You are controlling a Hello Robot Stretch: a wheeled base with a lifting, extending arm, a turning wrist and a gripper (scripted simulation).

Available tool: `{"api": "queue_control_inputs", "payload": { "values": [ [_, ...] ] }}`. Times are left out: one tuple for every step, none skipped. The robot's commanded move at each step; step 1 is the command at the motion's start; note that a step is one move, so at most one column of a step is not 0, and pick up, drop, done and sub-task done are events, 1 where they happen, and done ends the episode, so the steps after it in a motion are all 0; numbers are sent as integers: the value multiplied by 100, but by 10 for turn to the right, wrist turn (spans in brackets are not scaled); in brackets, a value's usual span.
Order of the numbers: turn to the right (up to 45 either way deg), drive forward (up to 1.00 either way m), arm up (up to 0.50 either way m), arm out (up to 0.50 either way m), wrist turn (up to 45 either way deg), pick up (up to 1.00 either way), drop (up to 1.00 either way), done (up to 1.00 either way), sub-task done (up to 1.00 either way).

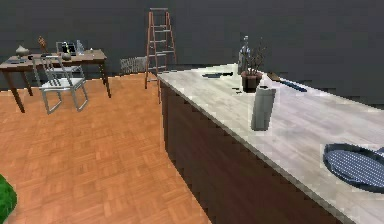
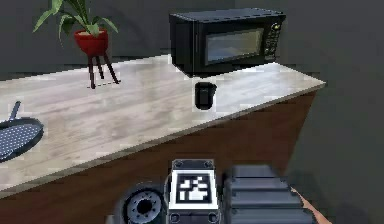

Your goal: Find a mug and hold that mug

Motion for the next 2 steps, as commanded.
{"api": "queue_control_inputs", "payload": {
  "values": [
    [0,0,0,48,0,0,0,0,0],
    [0,0,0,0,450,0,0,0,0]
  ]
}}
